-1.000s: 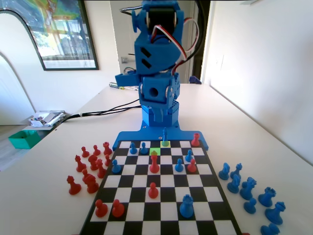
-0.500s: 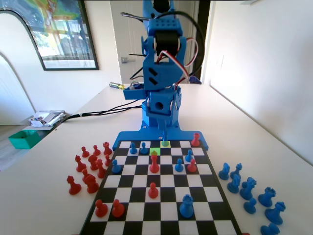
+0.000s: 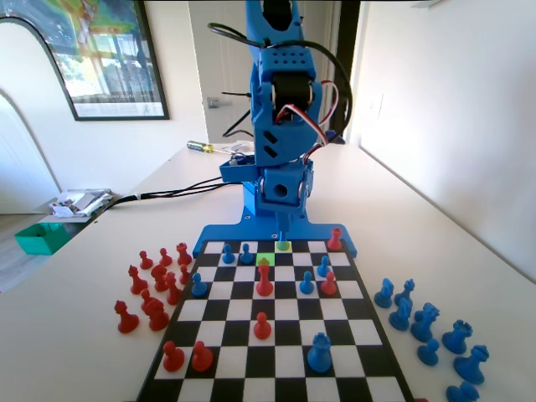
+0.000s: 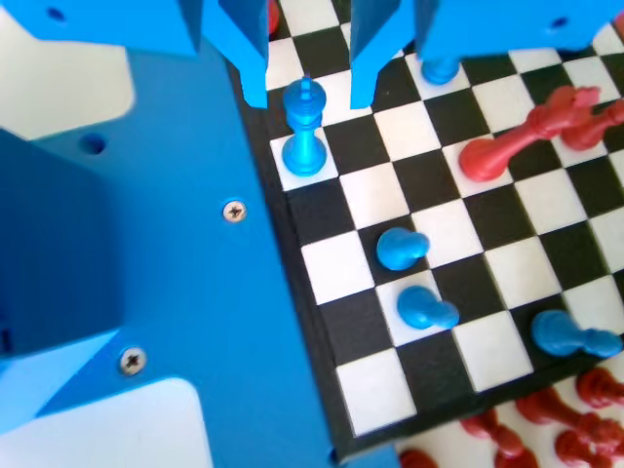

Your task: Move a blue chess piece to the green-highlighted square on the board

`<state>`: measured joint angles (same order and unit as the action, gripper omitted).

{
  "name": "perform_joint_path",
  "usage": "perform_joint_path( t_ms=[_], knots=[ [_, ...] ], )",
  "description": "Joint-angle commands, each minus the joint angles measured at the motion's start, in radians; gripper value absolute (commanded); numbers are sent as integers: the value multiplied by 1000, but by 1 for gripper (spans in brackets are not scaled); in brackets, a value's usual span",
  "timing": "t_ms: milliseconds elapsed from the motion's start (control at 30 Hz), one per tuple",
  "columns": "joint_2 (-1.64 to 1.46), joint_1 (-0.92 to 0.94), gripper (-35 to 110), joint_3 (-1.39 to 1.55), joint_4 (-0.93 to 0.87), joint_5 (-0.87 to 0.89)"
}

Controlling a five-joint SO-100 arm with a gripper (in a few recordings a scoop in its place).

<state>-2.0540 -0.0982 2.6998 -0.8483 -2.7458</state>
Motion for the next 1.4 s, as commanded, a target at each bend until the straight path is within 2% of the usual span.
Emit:
perform_joint_path(
  t_ms=[0, 433, 867, 1267, 1367],
  knots=[
    [-37, -15, 14, 15, 12, -9],
    [-31, -14, 12, 69, 84, -17],
    [-25, -6, 3, 114, 156, -29],
    [-25, 17, 1, 77, 150, -17],
    [-25, 40, 1, 8, 80, -12]
  ],
)
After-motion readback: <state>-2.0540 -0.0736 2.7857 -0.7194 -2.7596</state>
